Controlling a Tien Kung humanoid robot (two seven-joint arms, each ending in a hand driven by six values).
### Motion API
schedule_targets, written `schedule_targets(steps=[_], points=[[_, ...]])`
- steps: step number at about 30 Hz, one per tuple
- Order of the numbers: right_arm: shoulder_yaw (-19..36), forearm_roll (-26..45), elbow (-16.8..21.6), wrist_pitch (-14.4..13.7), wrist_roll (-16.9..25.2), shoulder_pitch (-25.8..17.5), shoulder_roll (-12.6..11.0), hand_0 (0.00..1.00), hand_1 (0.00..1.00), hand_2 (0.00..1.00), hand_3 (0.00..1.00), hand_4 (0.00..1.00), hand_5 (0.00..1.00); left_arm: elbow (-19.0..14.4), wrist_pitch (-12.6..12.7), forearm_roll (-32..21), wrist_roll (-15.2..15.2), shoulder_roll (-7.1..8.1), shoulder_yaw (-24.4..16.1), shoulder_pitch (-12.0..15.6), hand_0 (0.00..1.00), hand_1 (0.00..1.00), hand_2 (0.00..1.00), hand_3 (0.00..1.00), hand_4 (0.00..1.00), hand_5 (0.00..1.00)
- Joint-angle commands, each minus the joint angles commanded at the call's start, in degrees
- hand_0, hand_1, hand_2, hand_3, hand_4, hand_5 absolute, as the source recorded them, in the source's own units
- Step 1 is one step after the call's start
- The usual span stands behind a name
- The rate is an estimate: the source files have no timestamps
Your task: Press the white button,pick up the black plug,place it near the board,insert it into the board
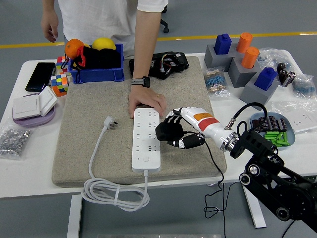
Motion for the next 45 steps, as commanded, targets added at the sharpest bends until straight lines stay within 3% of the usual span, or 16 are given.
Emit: schedule_targets(steps=[15,25,45], points=[[-6.29,-2.64,-1.82,-1.67,-2.12,3.82,2.68,0.022,0.002,0.121,0.45,0.736,0.002,0.0,-0.11,0.3,0.12,0.17,0.19,-0.05,0.474,0.499,0.499,0.585,0.572,0.252],[-6.53,-3.48,-5.01,-1.79,-3.56,4.17,3.04,0.024,0.002,0.121,0.453,0.735,0.002,0.0,-0.24,0.9,0.21,0.4,0.02,0.02,0.475,0.499,0.5,0.585,0.572,0.252],[-6.5,-3.1,-5.72,-1.9,-3.87,3.52,3.16,0.02,0.002,0.124,0.462,0.737,0.002,0.0,-0.2,0.87,0.07,0.24,-0.1,0.17,0.476,0.496,0.5,0.585,0.572,0.254]])
